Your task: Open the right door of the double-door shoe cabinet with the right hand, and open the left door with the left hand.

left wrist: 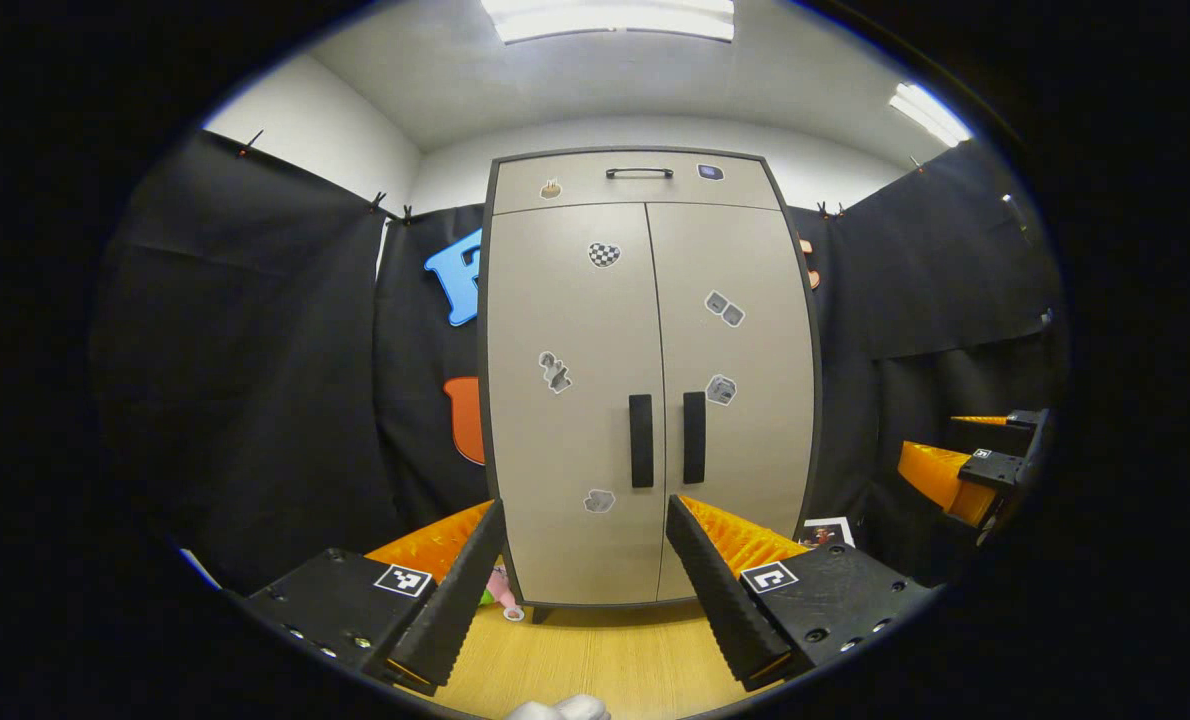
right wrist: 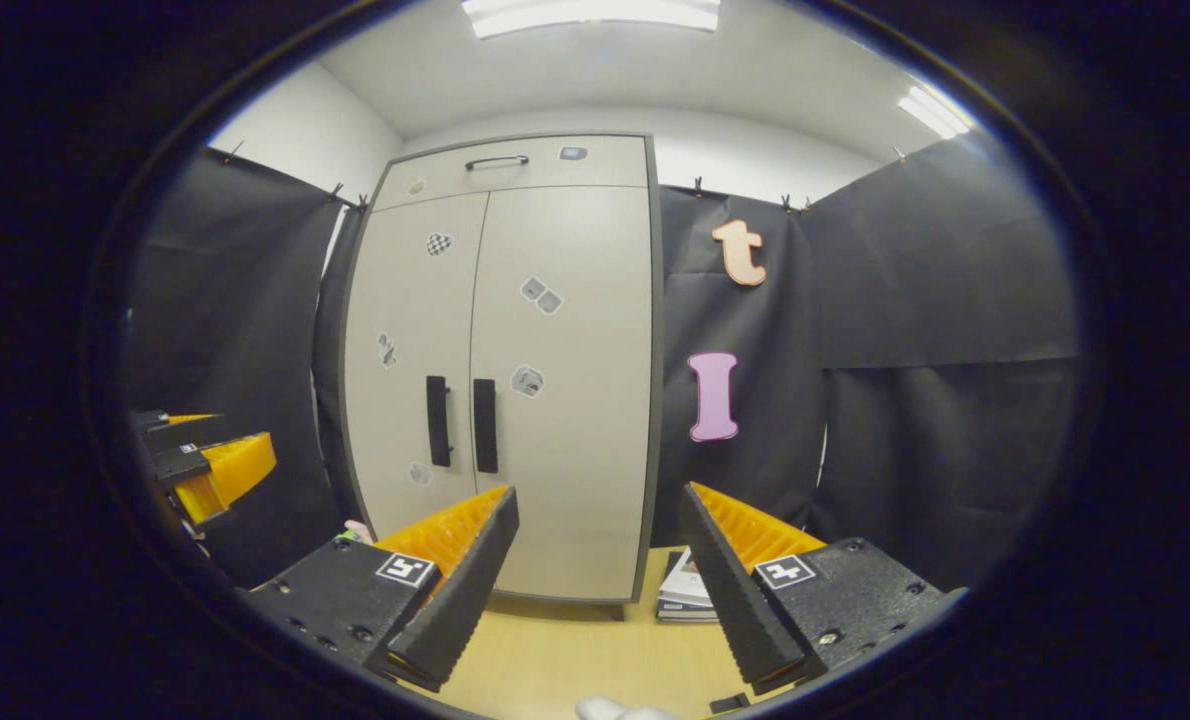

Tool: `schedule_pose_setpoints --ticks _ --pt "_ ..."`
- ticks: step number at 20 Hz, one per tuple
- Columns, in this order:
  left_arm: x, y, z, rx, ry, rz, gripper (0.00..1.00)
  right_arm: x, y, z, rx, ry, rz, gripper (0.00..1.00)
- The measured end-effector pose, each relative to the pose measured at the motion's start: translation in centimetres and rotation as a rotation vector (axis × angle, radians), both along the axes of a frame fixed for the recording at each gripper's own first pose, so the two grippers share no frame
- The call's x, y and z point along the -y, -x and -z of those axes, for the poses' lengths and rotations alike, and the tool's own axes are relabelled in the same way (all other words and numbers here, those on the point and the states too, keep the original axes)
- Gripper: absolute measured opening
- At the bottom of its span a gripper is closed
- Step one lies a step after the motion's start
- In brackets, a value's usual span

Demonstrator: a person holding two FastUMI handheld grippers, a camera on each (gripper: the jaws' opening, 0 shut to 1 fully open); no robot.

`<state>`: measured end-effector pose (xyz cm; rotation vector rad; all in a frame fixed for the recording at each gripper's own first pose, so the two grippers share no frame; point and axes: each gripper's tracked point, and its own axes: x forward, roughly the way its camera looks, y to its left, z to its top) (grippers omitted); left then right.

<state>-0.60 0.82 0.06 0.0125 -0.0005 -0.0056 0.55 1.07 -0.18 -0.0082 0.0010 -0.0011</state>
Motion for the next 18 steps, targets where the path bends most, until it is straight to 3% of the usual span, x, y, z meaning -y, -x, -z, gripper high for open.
schedule_pose_setpoints --ticks 9,18 --pt "-1.9 0.5 0.5 -0.006 -0.005 -0.033 0.96 -2.8 -3.8 1.6 -0.024 0.017 -0.025 1.0" --pt "-4.4 1.3 1.2 -0.026 -0.014 -0.086 0.96 -8.3 -11.3 2.1 -0.028 0.012 -0.074 1.0"
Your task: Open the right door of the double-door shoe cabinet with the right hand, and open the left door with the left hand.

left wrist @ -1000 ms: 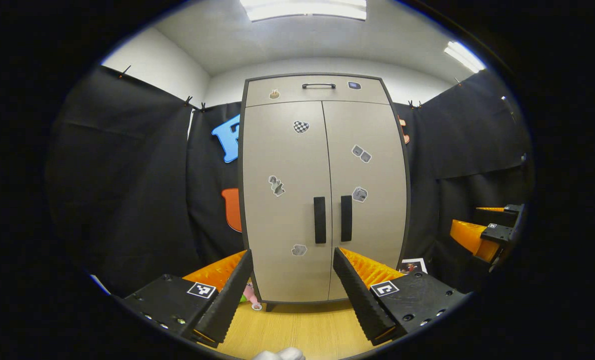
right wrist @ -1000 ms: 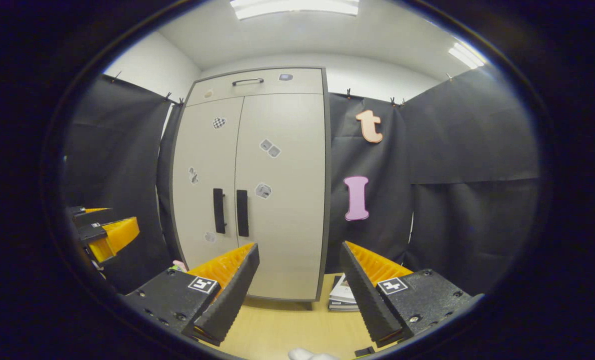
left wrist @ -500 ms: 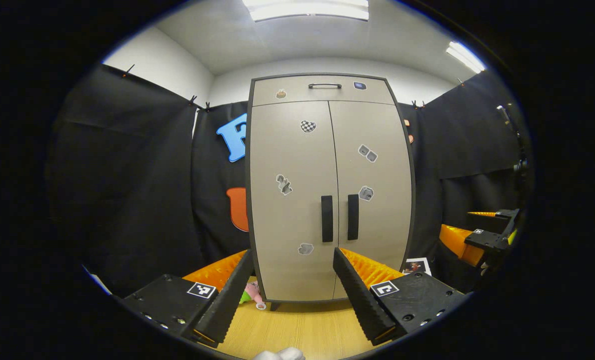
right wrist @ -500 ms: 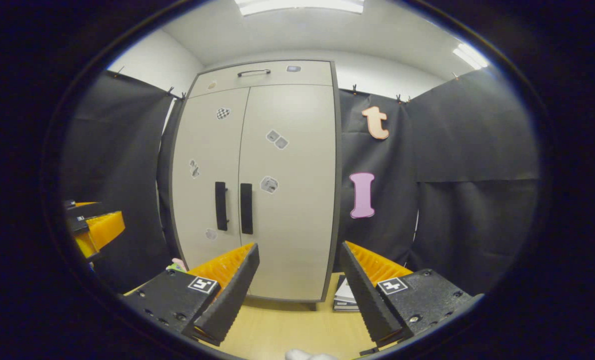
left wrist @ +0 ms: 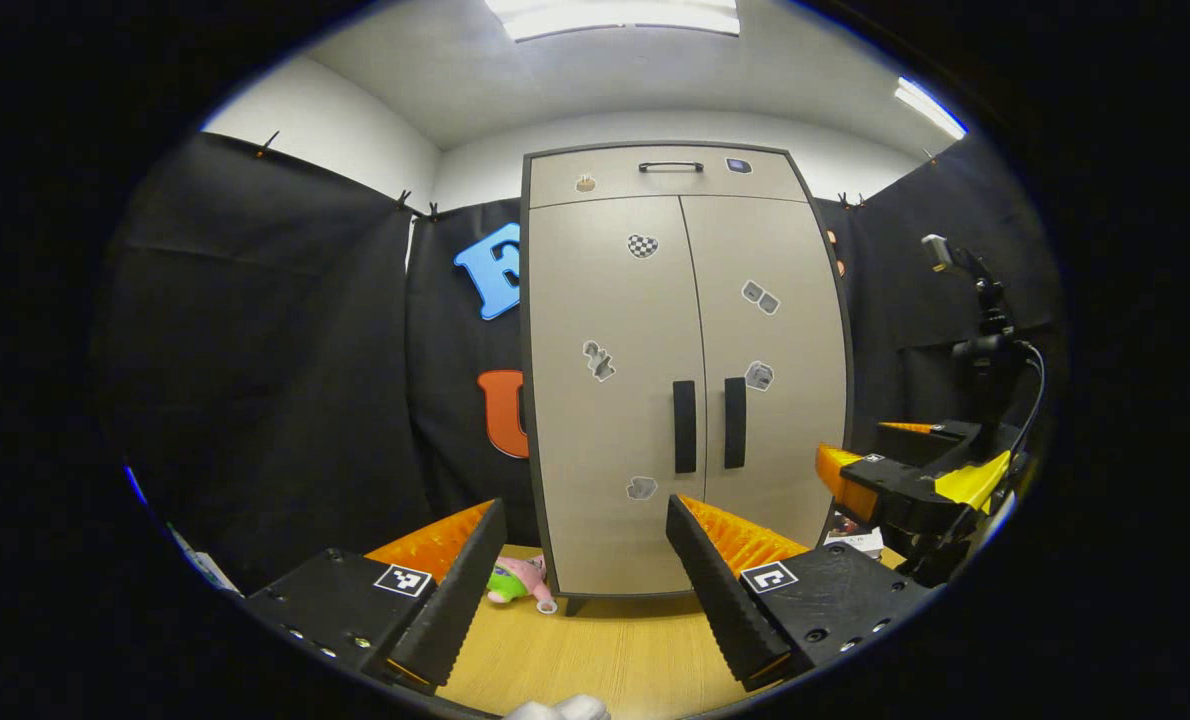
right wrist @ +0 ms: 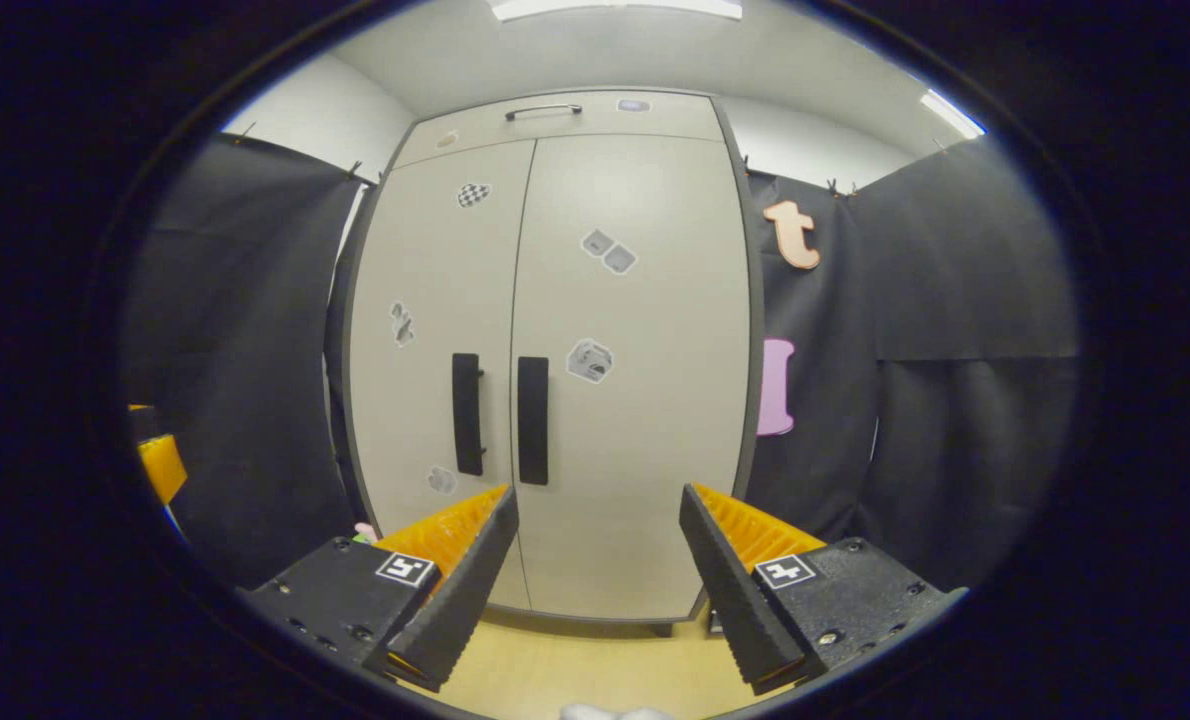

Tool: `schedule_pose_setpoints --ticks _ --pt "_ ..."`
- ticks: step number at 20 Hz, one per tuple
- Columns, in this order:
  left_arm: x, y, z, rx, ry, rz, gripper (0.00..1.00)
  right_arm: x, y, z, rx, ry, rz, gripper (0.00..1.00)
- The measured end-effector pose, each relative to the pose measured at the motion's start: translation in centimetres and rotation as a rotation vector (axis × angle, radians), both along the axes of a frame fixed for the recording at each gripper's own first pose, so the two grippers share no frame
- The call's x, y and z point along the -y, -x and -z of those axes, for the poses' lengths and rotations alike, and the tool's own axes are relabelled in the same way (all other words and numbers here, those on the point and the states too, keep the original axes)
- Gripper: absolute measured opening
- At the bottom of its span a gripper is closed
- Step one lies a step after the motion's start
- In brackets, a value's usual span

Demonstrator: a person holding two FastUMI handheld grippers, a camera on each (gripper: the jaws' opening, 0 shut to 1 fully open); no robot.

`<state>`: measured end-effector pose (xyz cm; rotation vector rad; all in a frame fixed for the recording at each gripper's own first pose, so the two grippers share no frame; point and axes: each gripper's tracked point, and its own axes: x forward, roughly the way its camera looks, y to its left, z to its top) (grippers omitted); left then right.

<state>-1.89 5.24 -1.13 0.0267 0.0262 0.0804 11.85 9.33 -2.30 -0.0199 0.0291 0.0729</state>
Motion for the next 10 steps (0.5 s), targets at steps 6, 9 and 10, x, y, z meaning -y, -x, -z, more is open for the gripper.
schedule_pose_setpoints --ticks 6,9,10 --pt "-0.7 0.7 0.4 -0.015 0.0 -0.019 0.96 -3.4 -6.4 -0.6 -0.003 -0.002 -0.01 1.0" --pt "-1.0 0.7 0.8 -0.031 0.007 -0.034 0.96 -4.5 -9.3 -0.7 -0.016 -0.004 -0.004 1.0" --pt "-1.0 0.7 0.9 -0.04 0.01 -0.034 0.96 -4.8 -10.3 -0.8 -0.017 -0.013 0.001 1.0"
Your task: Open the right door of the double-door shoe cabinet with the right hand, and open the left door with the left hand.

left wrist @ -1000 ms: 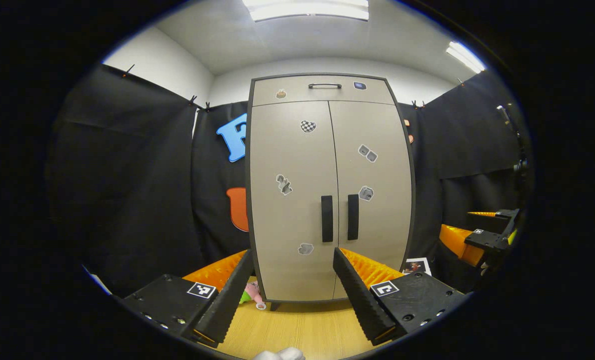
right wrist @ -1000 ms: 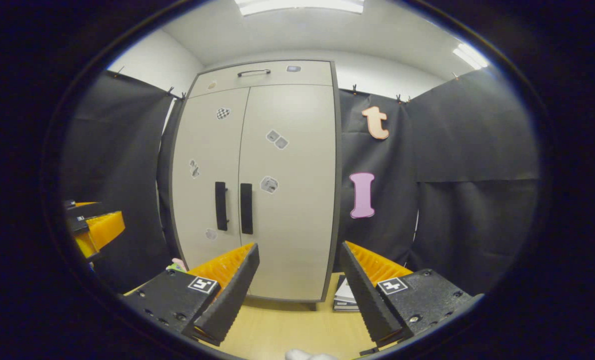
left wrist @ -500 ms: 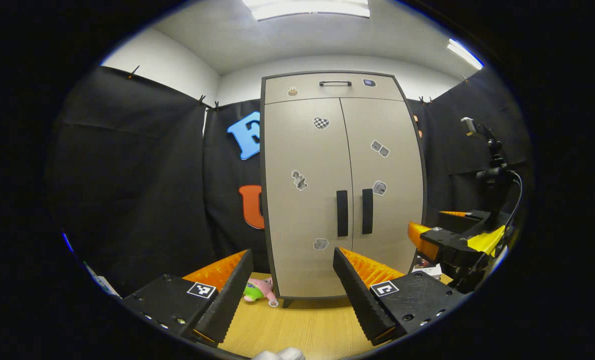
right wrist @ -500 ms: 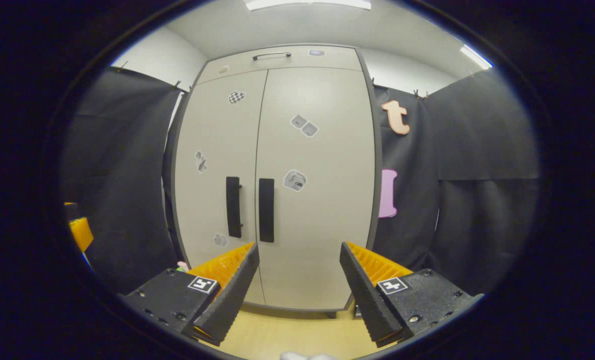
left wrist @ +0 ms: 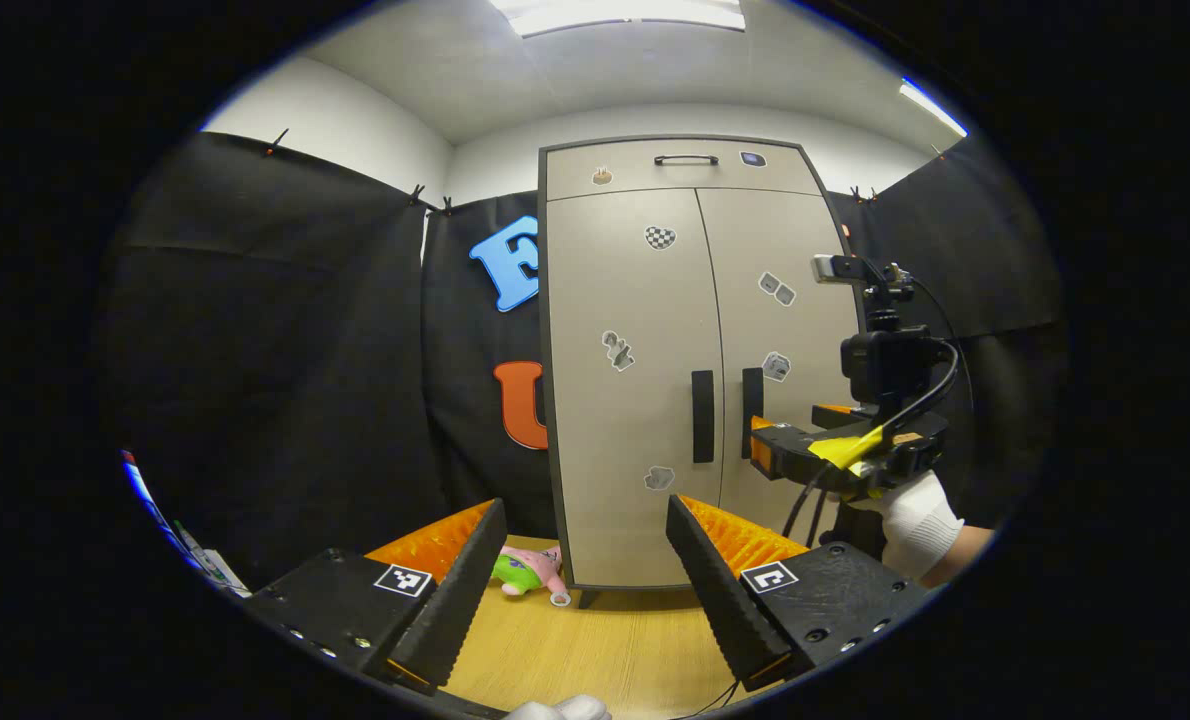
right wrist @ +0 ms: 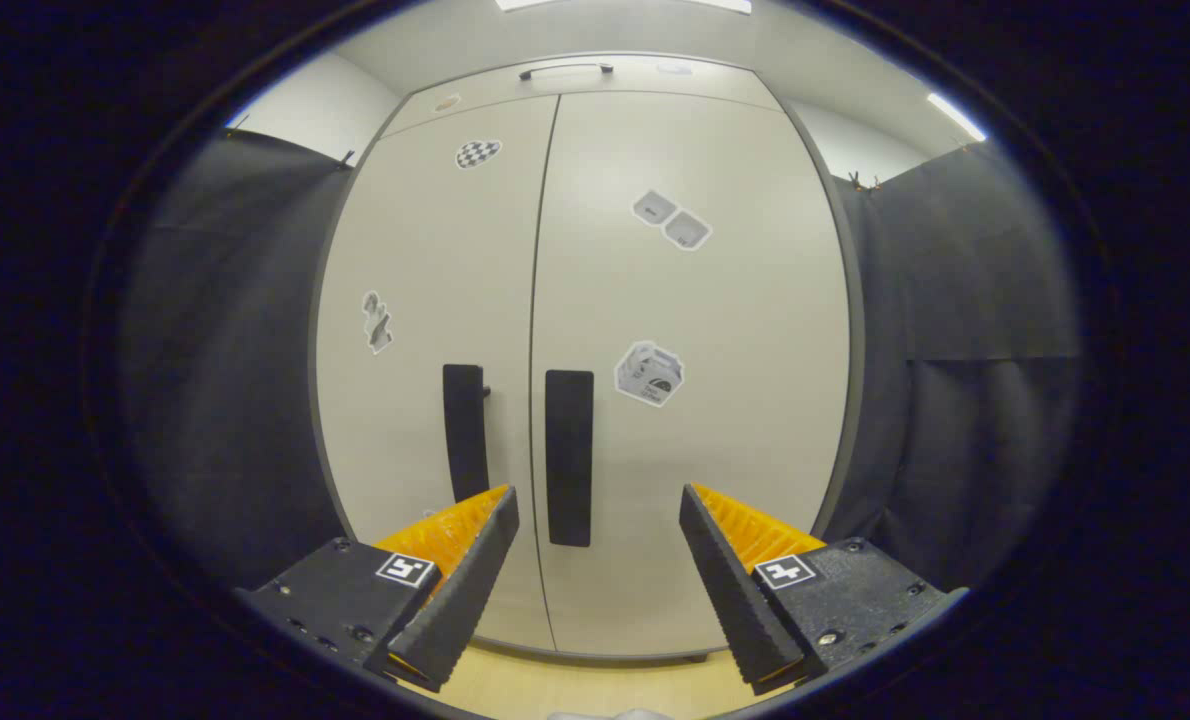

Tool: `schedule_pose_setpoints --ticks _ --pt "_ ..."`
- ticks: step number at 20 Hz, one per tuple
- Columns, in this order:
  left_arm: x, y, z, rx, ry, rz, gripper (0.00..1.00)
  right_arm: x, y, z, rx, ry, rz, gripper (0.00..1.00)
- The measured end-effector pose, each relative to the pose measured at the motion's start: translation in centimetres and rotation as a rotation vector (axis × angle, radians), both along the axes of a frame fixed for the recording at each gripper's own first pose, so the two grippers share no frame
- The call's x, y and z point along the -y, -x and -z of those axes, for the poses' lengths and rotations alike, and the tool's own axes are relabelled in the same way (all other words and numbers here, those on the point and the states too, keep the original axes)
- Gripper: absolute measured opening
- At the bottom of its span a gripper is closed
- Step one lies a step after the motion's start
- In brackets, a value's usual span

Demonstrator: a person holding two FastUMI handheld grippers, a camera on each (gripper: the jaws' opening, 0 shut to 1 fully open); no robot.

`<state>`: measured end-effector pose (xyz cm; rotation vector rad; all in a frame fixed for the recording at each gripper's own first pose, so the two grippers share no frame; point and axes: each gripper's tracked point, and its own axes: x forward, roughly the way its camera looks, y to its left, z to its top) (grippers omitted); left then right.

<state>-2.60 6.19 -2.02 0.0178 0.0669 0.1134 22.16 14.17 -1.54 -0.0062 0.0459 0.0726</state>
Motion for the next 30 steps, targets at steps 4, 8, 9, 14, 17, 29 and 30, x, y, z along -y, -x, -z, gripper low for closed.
schedule_pose_setpoints --ticks 4,8,9,14,17,29,30 --pt "-0.7 0.2 0.2 -0.01 -0.016 -0.025 0.96 -1.1 -3.2 -0.6 0.002 -0.042 0.011 0.94" --pt "-1.7 0.8 0.0 -0.009 -0.01 -0.051 0.96 -2.0 -5.4 -0.8 -0.018 -0.03 0.011 0.84" --pt "-1.9 0.8 0.0 -0.011 -0.009 -0.056 0.96 -2.3 -5.8 -0.6 -0.028 -0.026 0.007 0.86" --pt "-2.2 0.6 -0.5 0.002 -0.011 -0.066 0.96 -1.9 -6.8 -0.2 -0.046 -0.028 0.039 0.67" --pt "-2.3 0.8 -0.6 0.006 -0.003 -0.067 0.96 -1.7 -6.7 0.1 -0.064 -0.033 0.051 0.55" --pt "-1.5 1.6 -0.8 0.022 0.011 -0.047 0.96 -1.7 -5.0 0.8 -0.098 -0.026 -0.035 0.24" --pt "-1.5 1.7 -0.8 0.023 0.014 -0.045 0.96 -1.6 -4.2 0.9 -0.096 -0.023 -0.044 0.24"
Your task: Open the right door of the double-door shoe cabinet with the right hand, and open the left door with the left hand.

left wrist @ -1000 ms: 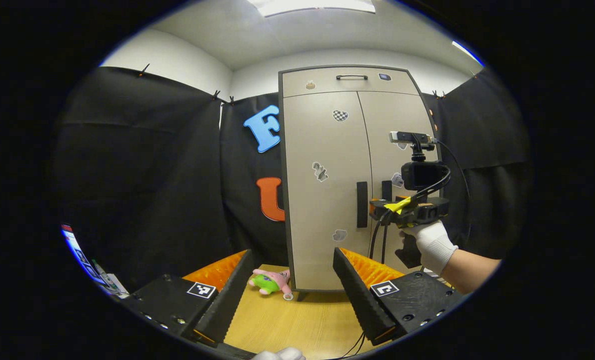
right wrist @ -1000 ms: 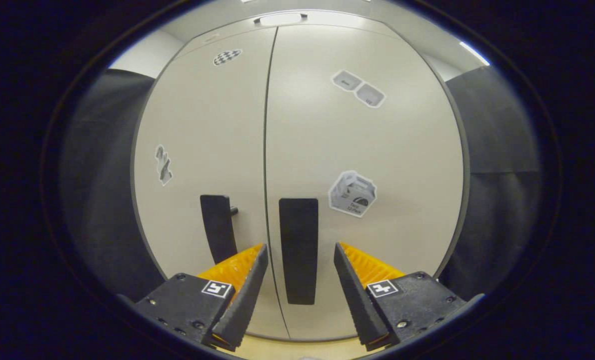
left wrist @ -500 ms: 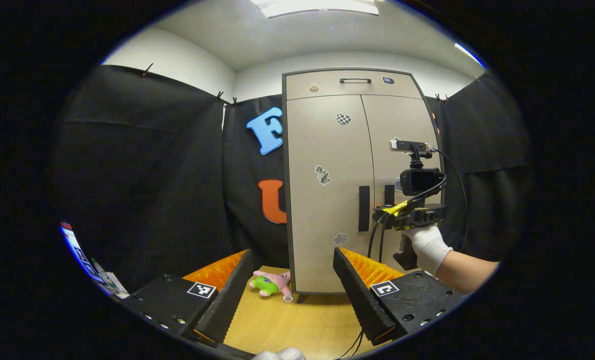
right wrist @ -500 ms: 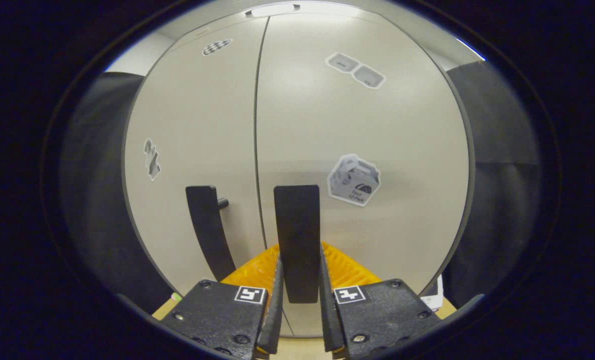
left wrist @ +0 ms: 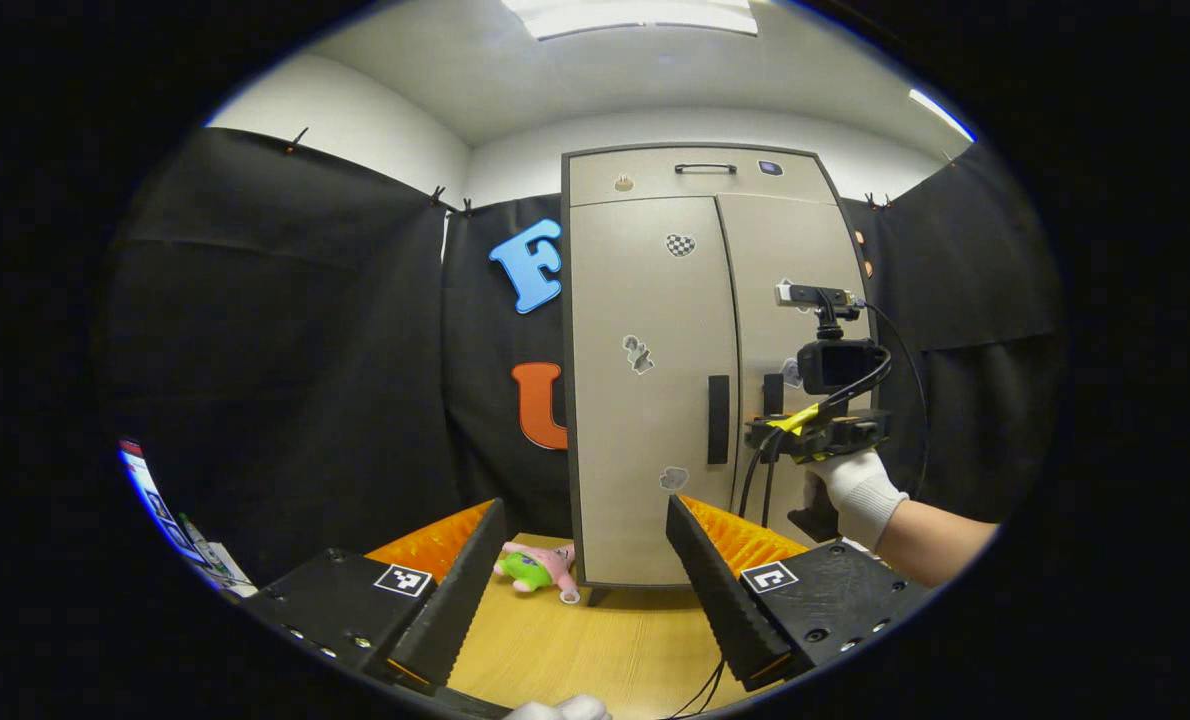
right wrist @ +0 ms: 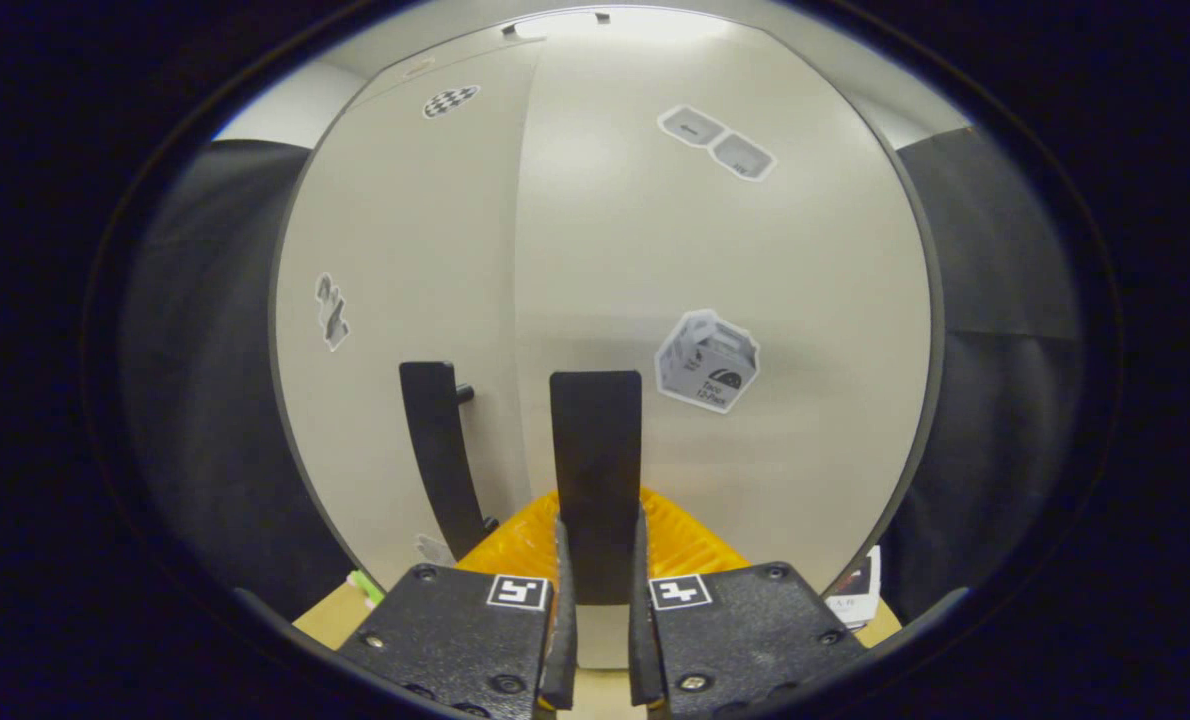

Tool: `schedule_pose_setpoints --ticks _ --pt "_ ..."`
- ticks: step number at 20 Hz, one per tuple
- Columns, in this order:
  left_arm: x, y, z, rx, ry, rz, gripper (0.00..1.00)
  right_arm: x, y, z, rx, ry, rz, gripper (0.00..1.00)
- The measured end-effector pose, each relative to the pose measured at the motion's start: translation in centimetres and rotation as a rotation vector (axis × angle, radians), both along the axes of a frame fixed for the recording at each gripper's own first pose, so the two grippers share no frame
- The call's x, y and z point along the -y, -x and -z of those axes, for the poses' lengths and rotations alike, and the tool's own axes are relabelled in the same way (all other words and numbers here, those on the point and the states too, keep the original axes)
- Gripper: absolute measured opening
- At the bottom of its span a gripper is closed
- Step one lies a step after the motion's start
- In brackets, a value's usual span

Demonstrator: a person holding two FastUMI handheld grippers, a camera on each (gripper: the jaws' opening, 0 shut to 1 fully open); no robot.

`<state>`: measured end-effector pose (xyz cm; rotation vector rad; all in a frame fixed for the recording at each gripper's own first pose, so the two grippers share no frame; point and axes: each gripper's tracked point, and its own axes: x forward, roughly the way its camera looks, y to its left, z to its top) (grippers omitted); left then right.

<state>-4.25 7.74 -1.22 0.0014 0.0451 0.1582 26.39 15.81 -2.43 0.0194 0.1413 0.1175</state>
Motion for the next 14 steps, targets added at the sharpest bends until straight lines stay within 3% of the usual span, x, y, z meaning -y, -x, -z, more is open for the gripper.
schedule_pose_setpoints --ticks 14 --pt "0.3 0.2 0.2 0.003 0.006 0.046 0.96 5.0 9.0 0.1 0.012 -0.011 -0.068 0.22"
